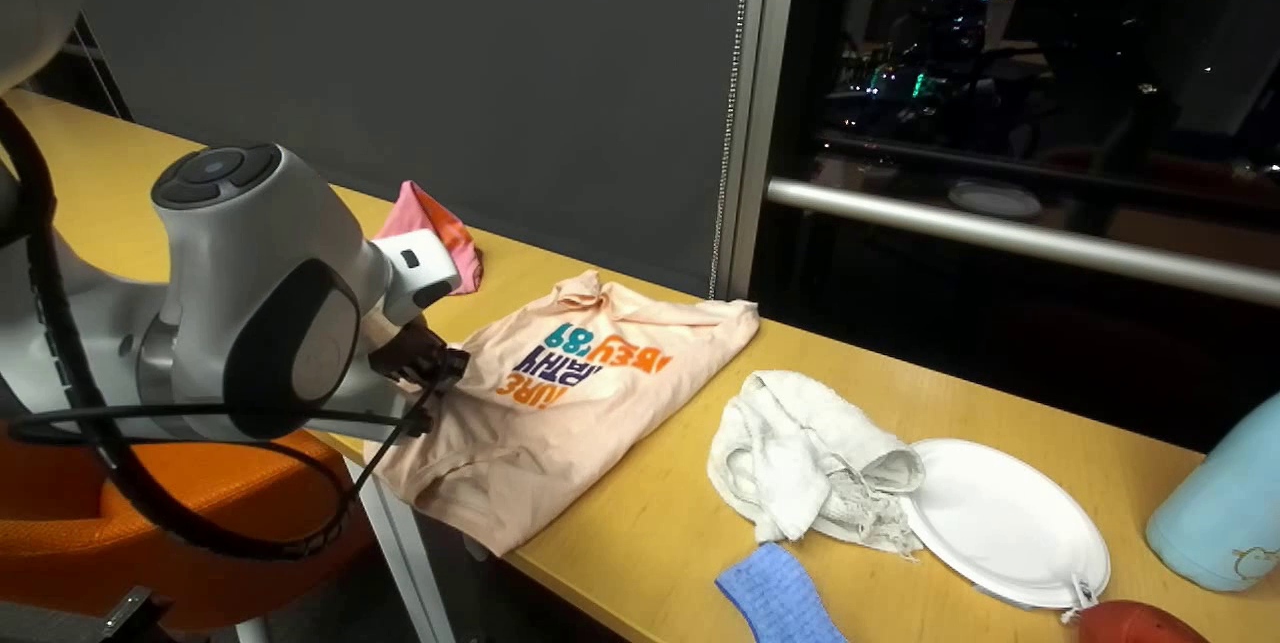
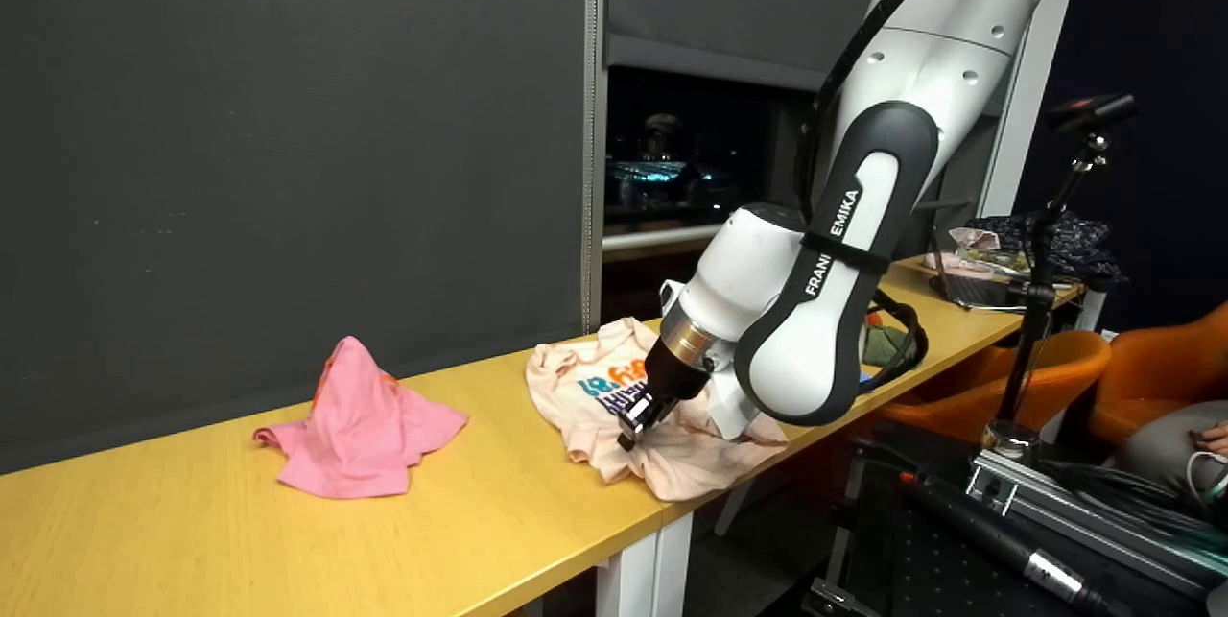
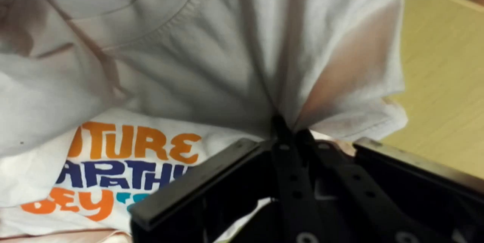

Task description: Fold the peach t-shirt, move it to the left and then use the white towel to wipe the table

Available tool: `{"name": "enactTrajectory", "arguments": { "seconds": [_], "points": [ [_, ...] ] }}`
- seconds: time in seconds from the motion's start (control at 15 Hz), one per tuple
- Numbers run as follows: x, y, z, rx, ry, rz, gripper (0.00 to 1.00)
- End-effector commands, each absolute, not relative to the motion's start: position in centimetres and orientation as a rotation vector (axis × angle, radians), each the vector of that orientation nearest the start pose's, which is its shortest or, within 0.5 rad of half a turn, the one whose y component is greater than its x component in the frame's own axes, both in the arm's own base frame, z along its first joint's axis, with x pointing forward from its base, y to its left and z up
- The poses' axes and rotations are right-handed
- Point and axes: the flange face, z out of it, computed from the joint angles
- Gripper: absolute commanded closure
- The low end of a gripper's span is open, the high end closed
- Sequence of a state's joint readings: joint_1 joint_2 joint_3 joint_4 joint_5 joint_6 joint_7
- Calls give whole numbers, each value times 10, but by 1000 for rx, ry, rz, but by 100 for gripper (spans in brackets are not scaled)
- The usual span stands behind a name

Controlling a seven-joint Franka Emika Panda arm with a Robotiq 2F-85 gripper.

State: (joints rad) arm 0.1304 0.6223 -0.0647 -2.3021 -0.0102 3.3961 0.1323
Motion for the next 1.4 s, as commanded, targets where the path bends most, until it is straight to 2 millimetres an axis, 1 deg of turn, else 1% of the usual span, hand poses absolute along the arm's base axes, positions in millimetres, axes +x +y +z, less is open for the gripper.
{"name": "enactTrajectory", "arguments": {
  "seconds": [0.0,0.27,0.33,0.4,0.53,0.67,0.87,1.07,1.2,1.33],
  "points": [
    [565,37,152,-3027,37,-784,99],
    [594,38,180,-3009,23,-849,99],
    [599,39,190,-3007,16,-865,99],
    [601,36,198,-3011,19,-888,99],
    [606,23,213,-3020,30,-923,99],
    [609,4,221,-3037,57,-947,99],
    [610,-33,225,-3085,112,-951,99],
    [599,-64,223,-3143,192,-916,99],
    [587,-76,216,-3182,227,-843,99],
    [571,-77,203,-3201,237,-737,99]
  ]
}}
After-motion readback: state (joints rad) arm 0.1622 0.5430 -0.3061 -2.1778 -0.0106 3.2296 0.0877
